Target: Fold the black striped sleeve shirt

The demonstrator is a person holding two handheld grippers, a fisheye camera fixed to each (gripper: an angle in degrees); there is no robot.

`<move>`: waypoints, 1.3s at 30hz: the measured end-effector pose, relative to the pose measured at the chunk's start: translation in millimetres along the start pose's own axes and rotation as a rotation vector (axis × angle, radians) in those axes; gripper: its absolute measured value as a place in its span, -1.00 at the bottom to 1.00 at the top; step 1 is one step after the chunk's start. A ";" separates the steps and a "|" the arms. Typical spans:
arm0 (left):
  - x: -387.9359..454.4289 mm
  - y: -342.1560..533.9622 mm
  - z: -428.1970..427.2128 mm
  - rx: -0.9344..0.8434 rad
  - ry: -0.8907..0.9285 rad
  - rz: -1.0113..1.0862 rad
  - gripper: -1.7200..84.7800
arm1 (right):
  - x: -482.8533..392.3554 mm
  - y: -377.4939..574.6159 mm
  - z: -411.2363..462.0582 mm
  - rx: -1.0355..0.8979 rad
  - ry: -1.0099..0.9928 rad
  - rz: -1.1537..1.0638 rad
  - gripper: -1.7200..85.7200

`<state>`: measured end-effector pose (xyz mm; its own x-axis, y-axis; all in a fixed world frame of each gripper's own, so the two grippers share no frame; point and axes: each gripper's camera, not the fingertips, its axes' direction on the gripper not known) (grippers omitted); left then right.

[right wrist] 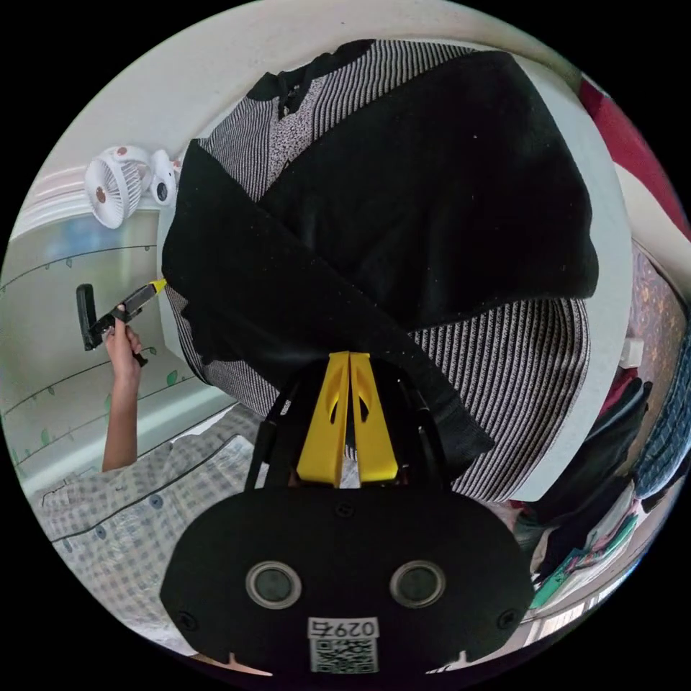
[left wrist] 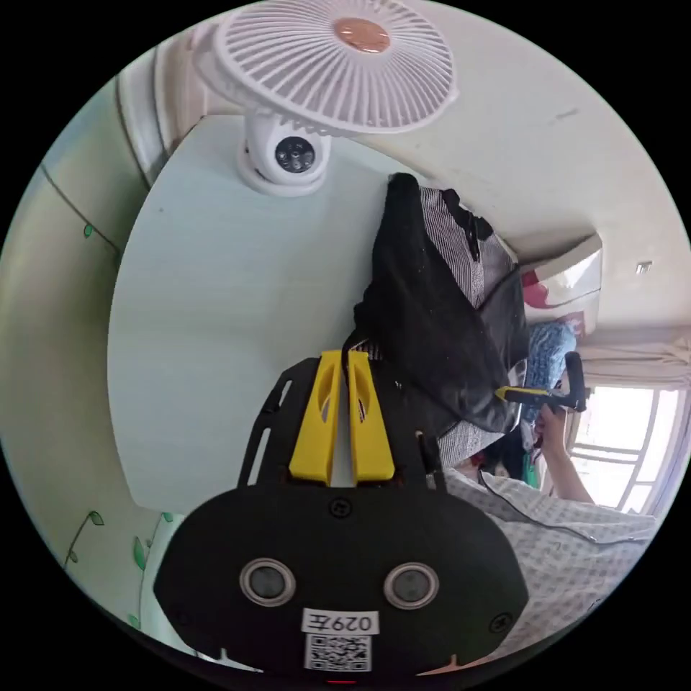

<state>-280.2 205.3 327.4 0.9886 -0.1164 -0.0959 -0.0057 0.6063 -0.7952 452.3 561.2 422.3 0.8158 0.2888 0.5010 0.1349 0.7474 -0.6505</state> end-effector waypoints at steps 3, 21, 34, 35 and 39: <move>-18.8 12.9 -32.2 0.113 -0.093 -0.056 -0.98 | 5.5 -3.0 1.6 0.023 -0.027 0.012 -0.97; 25.0 -48.2 14.9 -0.005 -0.201 0.313 -0.94 | 22.4 -46.4 -8.5 -0.010 -0.016 0.033 -0.97; 17.7 -22.8 6.6 0.090 -0.003 0.170 -0.98 | 49.6 -66.3 -43.9 0.022 -0.122 0.084 -0.97; 23.0 -21.3 6.4 0.085 -0.039 0.146 -0.98 | 52.2 -65.4 -58.8 0.073 -0.122 0.077 -0.97; 20.5 -13.2 -6.4 0.171 -0.049 0.001 -0.98 | 65.1 -68.4 -107.2 0.202 -0.105 0.080 -0.97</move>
<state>-260.8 189.9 332.1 0.9947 -0.0799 -0.0644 0.0147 0.7320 -0.6812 556.5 464.7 438.2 0.7553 0.4045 0.5157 -0.0513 0.8209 -0.5687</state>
